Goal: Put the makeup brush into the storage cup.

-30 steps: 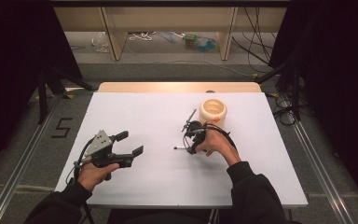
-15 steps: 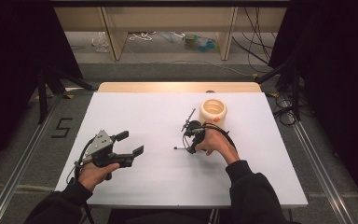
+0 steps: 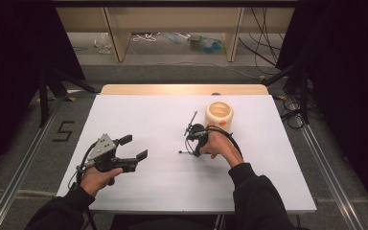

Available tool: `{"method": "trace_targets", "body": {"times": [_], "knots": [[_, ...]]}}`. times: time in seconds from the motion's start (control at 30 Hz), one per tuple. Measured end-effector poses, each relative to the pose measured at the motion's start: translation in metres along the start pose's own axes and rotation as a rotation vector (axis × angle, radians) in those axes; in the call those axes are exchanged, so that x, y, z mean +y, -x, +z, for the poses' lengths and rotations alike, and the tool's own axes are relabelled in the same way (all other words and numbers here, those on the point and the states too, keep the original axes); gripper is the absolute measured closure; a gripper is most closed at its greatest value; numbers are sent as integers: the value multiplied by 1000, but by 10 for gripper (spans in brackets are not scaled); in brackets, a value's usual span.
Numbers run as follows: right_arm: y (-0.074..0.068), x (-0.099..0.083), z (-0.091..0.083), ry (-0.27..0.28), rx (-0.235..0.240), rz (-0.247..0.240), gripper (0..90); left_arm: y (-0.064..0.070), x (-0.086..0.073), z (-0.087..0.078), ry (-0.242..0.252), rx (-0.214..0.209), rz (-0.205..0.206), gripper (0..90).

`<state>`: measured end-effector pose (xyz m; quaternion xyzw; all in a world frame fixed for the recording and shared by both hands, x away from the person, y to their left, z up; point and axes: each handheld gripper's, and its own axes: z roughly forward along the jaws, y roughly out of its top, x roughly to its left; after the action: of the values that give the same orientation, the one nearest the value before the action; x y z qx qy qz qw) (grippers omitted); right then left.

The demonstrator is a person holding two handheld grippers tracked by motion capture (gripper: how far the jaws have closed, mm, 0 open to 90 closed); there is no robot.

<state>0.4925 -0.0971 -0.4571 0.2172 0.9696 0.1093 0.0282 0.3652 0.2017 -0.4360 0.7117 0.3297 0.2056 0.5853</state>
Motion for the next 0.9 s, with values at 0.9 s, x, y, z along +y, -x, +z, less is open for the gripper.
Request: {"method": "trace_targets", "body": {"times": [0.9], "knots": [[-4, 6, 0, -53, 15, -42, 813, 0, 0, 0, -2, -5, 7, 164]]}}
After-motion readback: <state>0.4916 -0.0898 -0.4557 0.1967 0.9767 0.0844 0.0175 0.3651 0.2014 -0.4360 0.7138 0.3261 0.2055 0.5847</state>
